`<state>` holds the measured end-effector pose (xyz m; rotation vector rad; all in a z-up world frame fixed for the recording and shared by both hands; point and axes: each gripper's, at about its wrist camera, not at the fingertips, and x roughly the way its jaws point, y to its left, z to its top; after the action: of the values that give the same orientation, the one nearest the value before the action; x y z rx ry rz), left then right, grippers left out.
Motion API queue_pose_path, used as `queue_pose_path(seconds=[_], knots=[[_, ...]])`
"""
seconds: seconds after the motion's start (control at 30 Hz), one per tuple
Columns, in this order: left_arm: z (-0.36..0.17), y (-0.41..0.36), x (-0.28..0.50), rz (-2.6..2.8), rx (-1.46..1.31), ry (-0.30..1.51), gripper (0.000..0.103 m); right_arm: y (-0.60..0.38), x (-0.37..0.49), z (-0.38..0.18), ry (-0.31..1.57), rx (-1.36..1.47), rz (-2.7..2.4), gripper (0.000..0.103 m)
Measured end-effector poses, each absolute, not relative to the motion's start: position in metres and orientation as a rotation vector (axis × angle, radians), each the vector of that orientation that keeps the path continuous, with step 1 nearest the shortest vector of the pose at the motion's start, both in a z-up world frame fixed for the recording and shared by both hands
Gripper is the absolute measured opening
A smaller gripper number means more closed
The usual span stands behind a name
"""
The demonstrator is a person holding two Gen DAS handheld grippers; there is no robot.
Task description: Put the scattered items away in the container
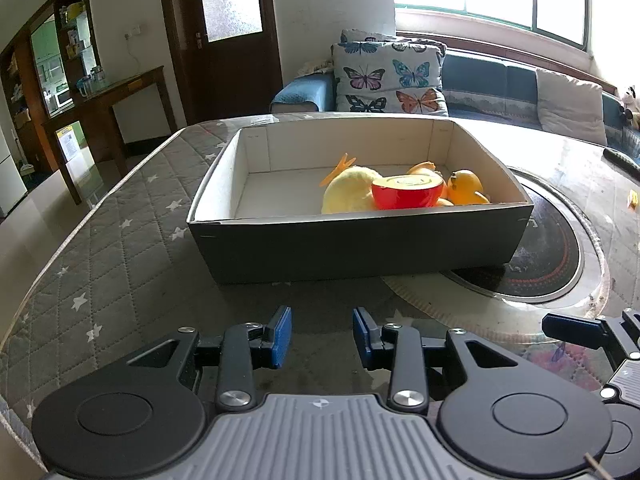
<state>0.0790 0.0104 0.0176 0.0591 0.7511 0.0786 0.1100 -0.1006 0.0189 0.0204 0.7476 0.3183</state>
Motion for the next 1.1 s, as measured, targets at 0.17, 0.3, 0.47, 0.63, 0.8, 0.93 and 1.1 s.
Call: queue_pose_path(seconds=[0.17,0.3,0.47,0.63,0.8,0.93,1.1], knots=[[0.016,0.01,0.082,0.076,0.053,0.756,0.037,-0.101,0.113,0.019,0.751,0.021,0.316,0.103],[0.016,0.01,0.085,0.076,0.049,0.758,0.037,-0.1,0.115,0.019,0.753,0.018,0.316,0.103],[0.015,0.011,0.089,0.079,0.049,0.761,0.037,-0.1,0.117,0.019,0.755,0.017,0.315,0.103],[0.016,0.011,0.091,0.079,0.047,0.76,0.037,-0.1,0.119,0.019,0.755,0.017,0.315,0.103],[0.014,0.011,0.093,0.075,0.045,0.768,0.037,-0.1,0.12,0.02,0.758,0.017,0.316,0.103],[0.013,0.011,0.095,0.069,0.04,0.772,0.037,-0.1,0.123,0.019,0.76,0.017,0.317,0.103],[0.013,0.01,0.096,0.063,0.038,0.764,0.037,-0.1,0.123,0.019,0.761,0.018,0.317,0.103]])
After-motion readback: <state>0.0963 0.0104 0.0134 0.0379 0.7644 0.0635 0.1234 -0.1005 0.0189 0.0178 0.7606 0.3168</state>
